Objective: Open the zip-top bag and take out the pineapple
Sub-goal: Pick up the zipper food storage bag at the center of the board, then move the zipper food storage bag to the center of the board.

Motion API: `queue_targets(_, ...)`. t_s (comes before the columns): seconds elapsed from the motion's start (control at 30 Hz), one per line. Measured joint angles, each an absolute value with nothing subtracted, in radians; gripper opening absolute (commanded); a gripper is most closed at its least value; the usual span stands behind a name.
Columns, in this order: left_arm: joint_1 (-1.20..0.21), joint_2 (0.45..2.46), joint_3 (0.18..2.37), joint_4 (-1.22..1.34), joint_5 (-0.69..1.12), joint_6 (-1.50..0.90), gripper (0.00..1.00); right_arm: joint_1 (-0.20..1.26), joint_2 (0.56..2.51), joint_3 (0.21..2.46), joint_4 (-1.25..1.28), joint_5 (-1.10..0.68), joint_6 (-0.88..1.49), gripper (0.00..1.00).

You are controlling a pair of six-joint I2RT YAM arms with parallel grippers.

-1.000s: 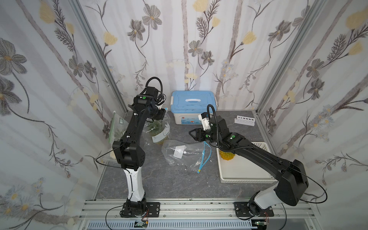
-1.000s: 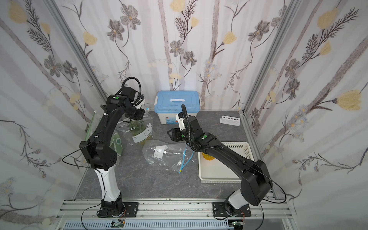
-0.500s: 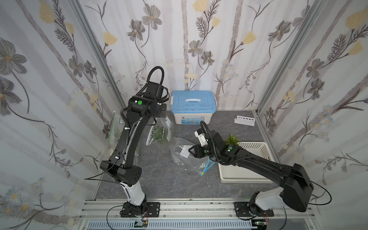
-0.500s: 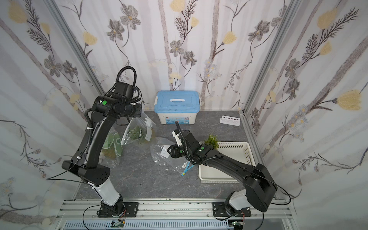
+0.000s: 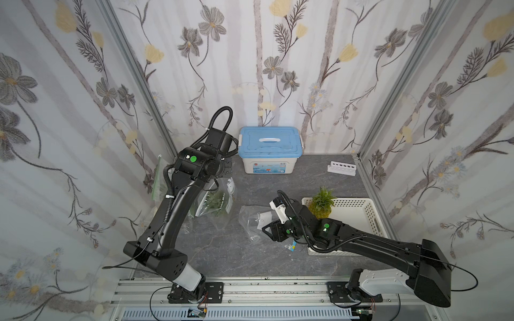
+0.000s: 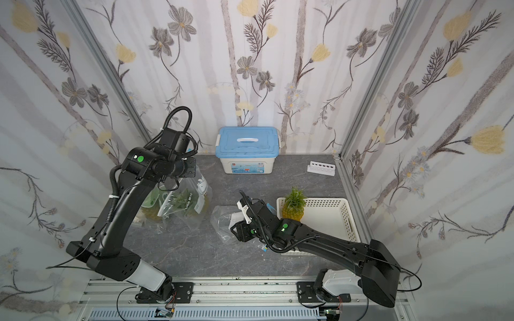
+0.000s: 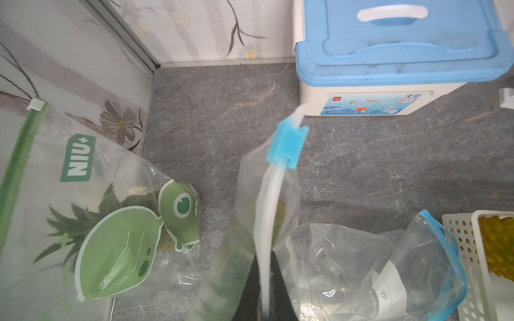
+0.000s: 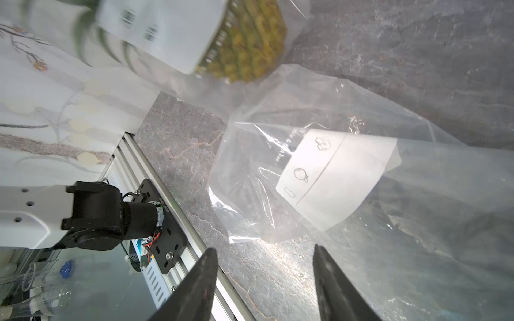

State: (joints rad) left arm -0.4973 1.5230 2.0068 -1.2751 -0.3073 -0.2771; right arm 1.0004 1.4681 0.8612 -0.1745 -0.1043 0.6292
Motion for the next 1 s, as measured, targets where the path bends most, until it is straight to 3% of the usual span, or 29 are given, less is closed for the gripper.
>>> queue_targets(0.23, -0.64, 1.399, 1.931, -1.267, -0.406, -0.425, 0.0, 0.973, 1.686, 0.883, -0.126, -0.119, 0.638, 0.55)
queue_targets(0.53, -0.786, 1.335, 1.816, -1.223, -0.574, -0.617, 0.0, 0.797, 1.916, 1.225, -0.087, -0.078, 0.584, 0.55)
queue_targets(0.7, -0.867, 1.327, 1.77, -1.197, -0.715, -0.756, 0.0, 0.785, 1.861, 1.293, -0.101, -0.04, 0.552, 0.56)
queue_targets(1.0, -0.941, 1.373, 1.701, -1.197, -0.87, -0.99, 0.0, 0.783, 1.6, 1.079, -0.115, 0.033, 0.54, 0.58)
